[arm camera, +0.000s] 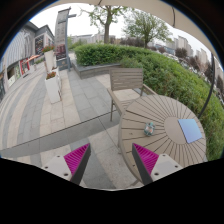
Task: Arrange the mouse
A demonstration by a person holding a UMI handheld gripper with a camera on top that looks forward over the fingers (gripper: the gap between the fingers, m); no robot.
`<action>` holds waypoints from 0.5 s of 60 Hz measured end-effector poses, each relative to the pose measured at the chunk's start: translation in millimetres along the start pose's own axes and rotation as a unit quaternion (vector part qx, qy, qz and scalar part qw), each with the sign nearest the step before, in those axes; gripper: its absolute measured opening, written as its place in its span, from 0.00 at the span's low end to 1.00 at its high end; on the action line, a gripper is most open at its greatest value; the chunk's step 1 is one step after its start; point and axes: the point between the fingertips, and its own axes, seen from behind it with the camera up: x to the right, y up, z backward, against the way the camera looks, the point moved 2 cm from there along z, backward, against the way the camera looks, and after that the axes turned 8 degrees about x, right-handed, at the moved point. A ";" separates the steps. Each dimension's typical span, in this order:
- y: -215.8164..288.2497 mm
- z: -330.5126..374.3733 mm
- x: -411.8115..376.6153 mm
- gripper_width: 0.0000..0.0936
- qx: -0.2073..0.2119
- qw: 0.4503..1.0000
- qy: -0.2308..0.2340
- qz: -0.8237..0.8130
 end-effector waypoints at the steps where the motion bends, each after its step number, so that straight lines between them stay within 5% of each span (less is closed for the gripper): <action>1: -0.9 -2.2 12.0 0.91 0.001 1.000 -0.001 -0.003; 30: -22.9 -42.8 130.3 0.91 -0.015 0.987 -0.134 -0.088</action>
